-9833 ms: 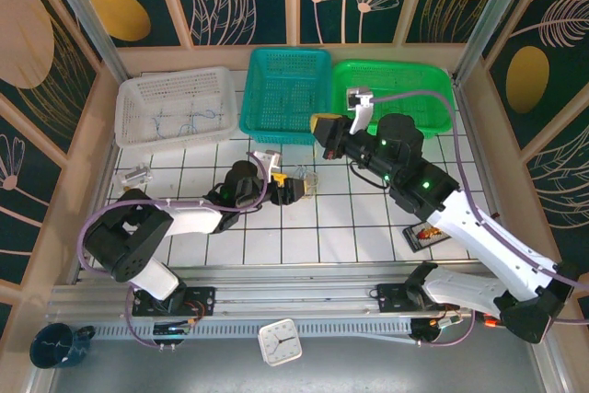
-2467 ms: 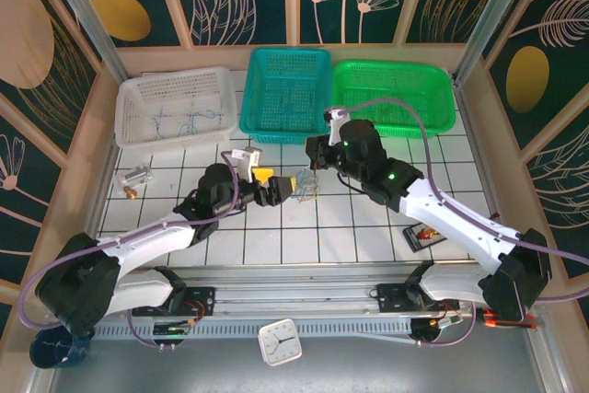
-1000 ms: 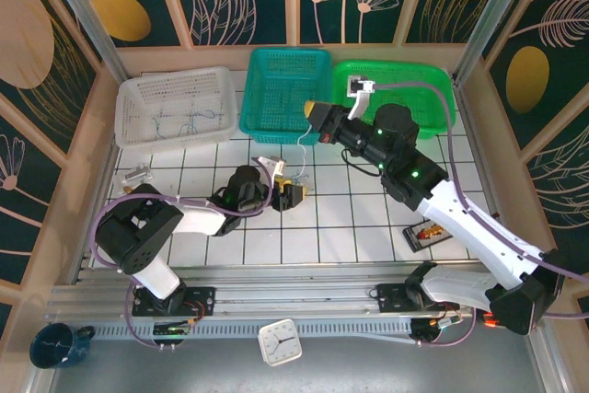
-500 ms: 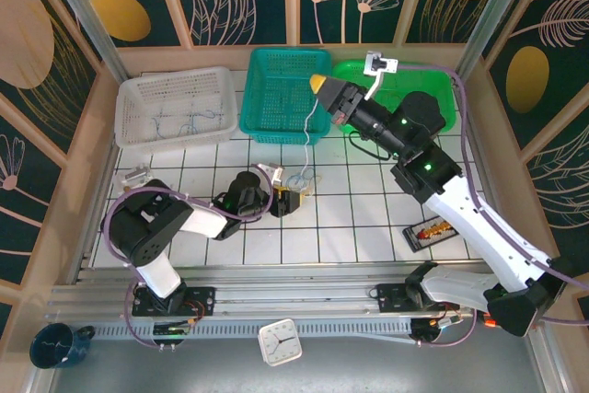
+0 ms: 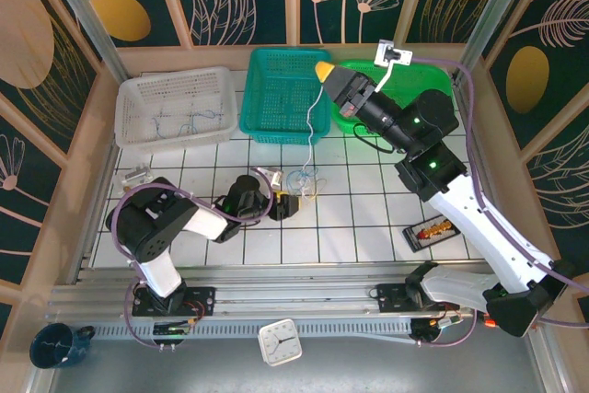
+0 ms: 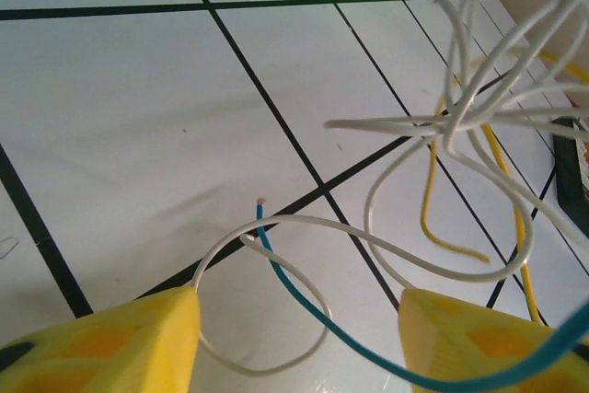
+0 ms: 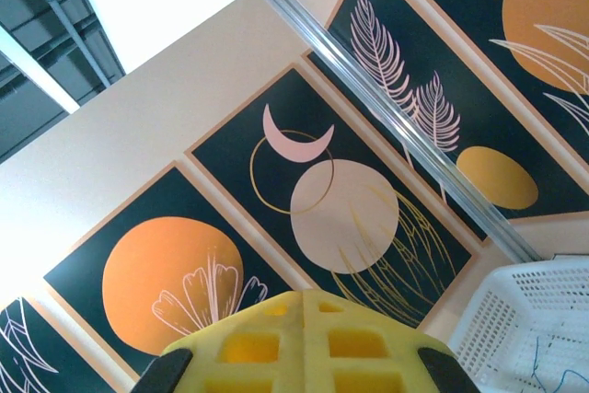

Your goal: Untangle the cables

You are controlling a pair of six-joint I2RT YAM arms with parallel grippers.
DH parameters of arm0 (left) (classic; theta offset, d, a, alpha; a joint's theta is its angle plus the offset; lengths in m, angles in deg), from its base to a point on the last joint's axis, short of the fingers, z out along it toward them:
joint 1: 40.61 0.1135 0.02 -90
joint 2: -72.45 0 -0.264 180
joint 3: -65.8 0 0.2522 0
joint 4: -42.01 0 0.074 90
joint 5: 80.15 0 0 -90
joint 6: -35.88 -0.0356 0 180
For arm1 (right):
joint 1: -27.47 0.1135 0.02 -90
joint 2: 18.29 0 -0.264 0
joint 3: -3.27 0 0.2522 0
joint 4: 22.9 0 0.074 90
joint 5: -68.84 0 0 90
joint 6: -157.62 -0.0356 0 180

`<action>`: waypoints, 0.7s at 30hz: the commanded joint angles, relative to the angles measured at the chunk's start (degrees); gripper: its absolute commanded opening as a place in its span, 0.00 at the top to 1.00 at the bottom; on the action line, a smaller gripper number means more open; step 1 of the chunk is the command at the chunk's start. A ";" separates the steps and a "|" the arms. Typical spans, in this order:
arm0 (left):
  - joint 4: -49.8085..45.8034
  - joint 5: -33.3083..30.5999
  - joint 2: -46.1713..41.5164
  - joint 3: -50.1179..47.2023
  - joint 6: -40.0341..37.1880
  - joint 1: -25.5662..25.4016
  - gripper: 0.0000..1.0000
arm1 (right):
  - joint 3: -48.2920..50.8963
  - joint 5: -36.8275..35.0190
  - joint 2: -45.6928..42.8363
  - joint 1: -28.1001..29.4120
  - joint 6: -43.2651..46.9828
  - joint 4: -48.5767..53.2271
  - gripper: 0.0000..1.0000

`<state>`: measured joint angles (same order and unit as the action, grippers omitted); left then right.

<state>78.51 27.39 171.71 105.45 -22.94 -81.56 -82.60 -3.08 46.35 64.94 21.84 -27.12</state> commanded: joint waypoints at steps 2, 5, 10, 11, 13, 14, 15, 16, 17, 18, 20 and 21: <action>-0.29 -0.26 -5.26 -1.32 -0.64 -0.36 0.33 | 3.27 -1.15 -1.13 -0.47 -0.05 -1.64 1.00; -3.40 -1.13 -8.94 -1.82 -2.24 -0.36 0.26 | 5.76 -2.30 -1.93 -0.52 0.28 -1.01 1.00; -8.38 -1.81 -14.18 -1.78 -5.38 -0.35 0.20 | 8.10 -2.58 -2.50 -0.47 0.24 -0.66 1.00; -9.41 -1.65 -14.96 -1.51 -5.96 -0.33 0.19 | 8.31 -2.45 -2.46 -0.47 0.15 -0.64 1.00; -10.95 -1.22 -15.90 -0.74 -6.86 -0.36 0.18 | 8.65 -2.10 -2.36 -0.47 -0.05 -0.63 1.00; -11.59 -0.85 -16.17 -0.22 -7.14 -0.29 0.18 | 8.81 -1.93 -2.29 -0.41 -0.25 -0.71 1.00; -11.98 -0.39 -16.36 0.31 -7.33 -0.34 0.18 | 8.97 -1.75 -2.33 -0.24 -0.27 -0.83 1.00; -12.19 0.05 -16.39 0.75 -7.52 -0.33 0.18 | 9.08 -1.74 -2.16 -0.13 -0.39 -0.91 1.00; -12.29 0.80 -16.37 1.33 -7.51 -0.30 0.18 | 9.10 -1.72 -2.15 -0.07 -0.39 -0.92 1.00; -12.29 1.54 -16.14 2.02 -7.62 -0.35 0.18 | 9.10 -1.66 -2.08 0.12 -0.44 -1.00 1.00; -12.20 3.13 -15.57 3.07 -7.61 -0.36 0.17 | 9.03 -1.74 -1.97 0.36 -0.39 -0.96 1.00; -12.20 4.07 -15.23 3.67 -7.58 -0.34 0.17 | 8.94 -1.74 -1.82 0.48 -0.38 -1.07 1.00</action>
<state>66.88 27.94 156.28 106.63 -29.02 -81.56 -74.06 -4.74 45.72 64.96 21.82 -26.09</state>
